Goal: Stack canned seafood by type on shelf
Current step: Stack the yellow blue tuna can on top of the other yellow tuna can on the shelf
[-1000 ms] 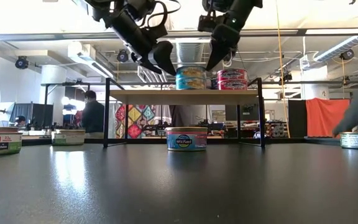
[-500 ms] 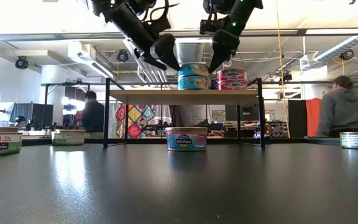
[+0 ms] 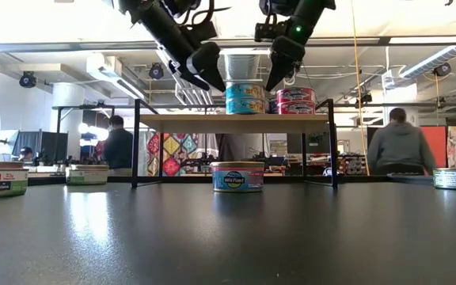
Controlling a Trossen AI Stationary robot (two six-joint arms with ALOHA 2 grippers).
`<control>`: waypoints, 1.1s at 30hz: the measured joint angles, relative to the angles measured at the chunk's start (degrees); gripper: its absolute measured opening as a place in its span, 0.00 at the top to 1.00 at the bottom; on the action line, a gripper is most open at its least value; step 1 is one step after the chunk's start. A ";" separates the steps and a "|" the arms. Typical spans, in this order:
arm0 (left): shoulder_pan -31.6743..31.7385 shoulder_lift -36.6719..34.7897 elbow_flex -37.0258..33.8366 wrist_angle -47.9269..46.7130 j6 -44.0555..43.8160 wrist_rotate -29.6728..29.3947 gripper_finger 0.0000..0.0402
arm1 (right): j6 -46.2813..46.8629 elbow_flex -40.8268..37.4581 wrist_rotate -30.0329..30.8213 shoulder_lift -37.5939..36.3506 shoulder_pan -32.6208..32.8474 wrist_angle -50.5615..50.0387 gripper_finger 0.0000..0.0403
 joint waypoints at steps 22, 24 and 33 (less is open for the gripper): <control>-1.07 -0.03 -12.33 19.88 -3.33 1.86 0.00 | -1.03 0.37 -3.55 1.54 0.76 7.48 0.97; -0.87 -0.02 -13.03 20.40 -3.32 1.82 0.00 | -0.78 0.37 -3.55 2.30 0.76 7.25 0.97; 0.52 3.85 -12.79 25.59 -2.86 -0.43 0.00 | -0.86 0.39 -3.01 1.86 1.29 4.04 0.97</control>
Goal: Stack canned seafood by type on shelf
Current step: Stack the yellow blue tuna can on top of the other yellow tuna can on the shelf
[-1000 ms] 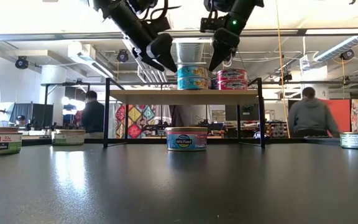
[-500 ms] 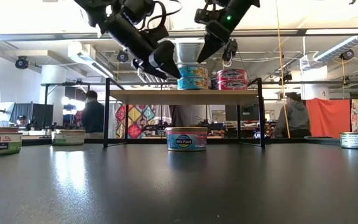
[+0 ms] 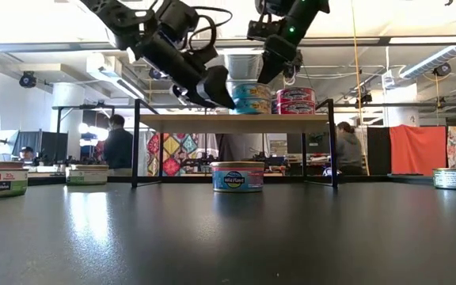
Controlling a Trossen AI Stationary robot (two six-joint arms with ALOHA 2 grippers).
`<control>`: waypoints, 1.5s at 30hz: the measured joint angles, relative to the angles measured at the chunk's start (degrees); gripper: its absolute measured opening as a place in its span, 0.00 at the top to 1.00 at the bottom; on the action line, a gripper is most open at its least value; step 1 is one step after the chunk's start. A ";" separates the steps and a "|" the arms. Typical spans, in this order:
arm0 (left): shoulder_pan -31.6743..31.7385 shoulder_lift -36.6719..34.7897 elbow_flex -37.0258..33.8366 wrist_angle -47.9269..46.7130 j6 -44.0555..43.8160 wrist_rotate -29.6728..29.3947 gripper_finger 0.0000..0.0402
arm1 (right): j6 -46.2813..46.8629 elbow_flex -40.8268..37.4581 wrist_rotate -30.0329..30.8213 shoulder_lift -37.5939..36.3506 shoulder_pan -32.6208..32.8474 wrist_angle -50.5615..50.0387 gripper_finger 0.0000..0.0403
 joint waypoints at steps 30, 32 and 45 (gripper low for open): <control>2.52 1.15 1.17 -0.09 -0.37 -0.21 0.00 | 1.28 -0.07 0.14 -0.04 -0.06 0.51 0.97; 2.49 1.15 1.16 0.23 -0.40 -0.21 0.00 | 1.65 -0.07 0.14 -0.04 -0.05 0.51 0.97; 2.49 3.73 1.17 8.48 0.66 -0.21 0.00 | 2.85 -0.11 5.15 -0.09 -0.68 0.64 0.97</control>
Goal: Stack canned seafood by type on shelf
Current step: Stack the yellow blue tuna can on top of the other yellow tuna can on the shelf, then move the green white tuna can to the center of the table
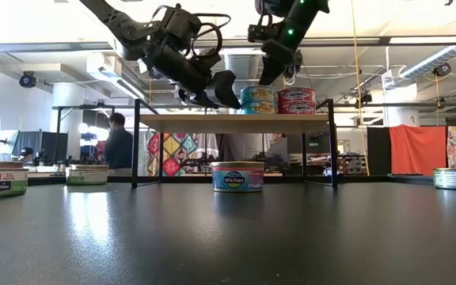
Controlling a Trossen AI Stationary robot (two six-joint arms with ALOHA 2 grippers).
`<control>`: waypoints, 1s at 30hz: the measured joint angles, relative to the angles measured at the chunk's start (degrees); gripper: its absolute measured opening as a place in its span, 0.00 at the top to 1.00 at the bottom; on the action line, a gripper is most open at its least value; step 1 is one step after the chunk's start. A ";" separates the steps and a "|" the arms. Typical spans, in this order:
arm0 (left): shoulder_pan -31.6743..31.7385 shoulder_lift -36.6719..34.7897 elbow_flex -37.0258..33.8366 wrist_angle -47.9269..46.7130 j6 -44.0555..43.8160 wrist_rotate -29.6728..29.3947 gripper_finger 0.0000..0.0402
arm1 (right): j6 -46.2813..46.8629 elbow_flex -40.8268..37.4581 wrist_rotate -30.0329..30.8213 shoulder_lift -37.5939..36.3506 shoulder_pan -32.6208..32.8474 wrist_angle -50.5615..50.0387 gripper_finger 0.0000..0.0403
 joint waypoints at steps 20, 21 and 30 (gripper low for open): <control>-10.89 -16.11 -5.99 -4.83 3.33 1.01 0.00 | 0.98 0.00 -0.06 -0.12 -0.19 5.96 0.97; -12.88 -17.21 -7.60 -3.76 3.68 1.72 0.00 | 0.88 0.00 -0.03 -0.49 0.04 6.02 0.97; -33.58 -21.90 -18.93 2.18 -3.34 1.86 0.00 | 6.72 -2.21 -10.57 -7.98 9.38 4.92 0.97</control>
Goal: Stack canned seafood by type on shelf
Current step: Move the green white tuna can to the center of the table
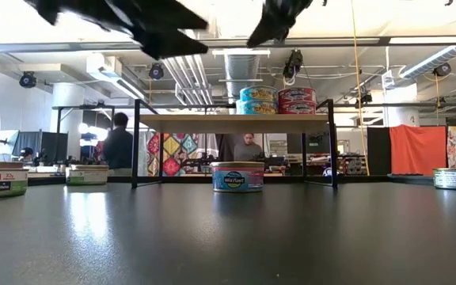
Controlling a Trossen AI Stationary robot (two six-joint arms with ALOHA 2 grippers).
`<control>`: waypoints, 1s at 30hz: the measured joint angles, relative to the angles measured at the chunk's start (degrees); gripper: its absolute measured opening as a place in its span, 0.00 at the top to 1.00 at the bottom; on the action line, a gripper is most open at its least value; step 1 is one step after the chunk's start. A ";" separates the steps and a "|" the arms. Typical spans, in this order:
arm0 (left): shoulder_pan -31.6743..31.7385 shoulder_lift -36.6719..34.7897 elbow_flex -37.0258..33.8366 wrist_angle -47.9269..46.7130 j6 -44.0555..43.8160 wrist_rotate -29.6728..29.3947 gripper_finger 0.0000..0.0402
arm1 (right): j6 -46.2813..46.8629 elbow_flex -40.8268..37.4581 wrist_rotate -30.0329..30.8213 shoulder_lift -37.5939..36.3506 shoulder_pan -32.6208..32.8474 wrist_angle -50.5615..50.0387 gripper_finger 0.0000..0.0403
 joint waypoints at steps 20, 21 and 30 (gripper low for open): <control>-30.21 20.06 -2.28 -1.31 -27.38 -36.20 0.00 | 29.12 -38.68 31.61 2.94 34.17 24.98 0.97; -29.67 20.89 -2.67 -1.29 -29.35 -36.54 0.00 | 31.23 -39.47 32.80 2.97 34.90 25.08 0.97; -20.06 20.65 0.85 -1.31 -24.02 -37.85 0.00 | 35.28 -39.66 41.60 -1.33 37.41 22.51 0.97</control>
